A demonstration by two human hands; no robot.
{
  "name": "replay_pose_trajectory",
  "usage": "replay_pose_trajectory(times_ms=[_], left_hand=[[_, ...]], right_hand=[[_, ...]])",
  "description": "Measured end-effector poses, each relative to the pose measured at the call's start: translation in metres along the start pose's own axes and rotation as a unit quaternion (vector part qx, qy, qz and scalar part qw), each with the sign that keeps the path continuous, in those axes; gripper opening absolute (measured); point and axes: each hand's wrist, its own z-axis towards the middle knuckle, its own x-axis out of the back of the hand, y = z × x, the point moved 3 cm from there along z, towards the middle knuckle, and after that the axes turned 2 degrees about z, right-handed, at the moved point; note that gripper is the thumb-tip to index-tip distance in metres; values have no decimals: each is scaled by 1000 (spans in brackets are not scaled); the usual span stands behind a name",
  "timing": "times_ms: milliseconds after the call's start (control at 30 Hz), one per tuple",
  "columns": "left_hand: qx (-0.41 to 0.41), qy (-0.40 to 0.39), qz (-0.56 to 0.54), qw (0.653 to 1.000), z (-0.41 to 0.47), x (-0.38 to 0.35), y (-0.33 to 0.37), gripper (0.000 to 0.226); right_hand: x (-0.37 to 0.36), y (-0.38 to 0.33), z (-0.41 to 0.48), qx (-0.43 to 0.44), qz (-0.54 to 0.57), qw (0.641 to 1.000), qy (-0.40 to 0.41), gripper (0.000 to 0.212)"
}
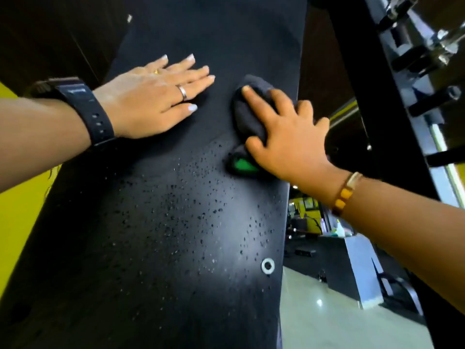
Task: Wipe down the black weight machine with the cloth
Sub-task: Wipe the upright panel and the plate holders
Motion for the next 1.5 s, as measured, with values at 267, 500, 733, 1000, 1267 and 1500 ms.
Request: replay_pose_trajectory(times_ms=[267,500,733,1000,1267,1500], left_hand=[[-22,15,19,999,-17,-2,-4,69],[-87,-15,31,996,-18,-8,-12,62],[-97,-3,28,995,-12,-12,-15,64],[-88,17,21,996,-12,-15,-14,64],[-79,38,26,996,-11,-16,-15,69],[-82,43,39,995,-11,-17,-13,69]], right_hand=[[0,44,4,168,-88,981,-32,75],[0,27,41,-87,43,994,-39,78],[-8,-23,-35,98,-8,994,37,70],[-9,33,8,74,-33,997,-12,80],[-9,-22,36,-20,42,998,38,84],[-11,-45,-20,121,27,991,39,66]])
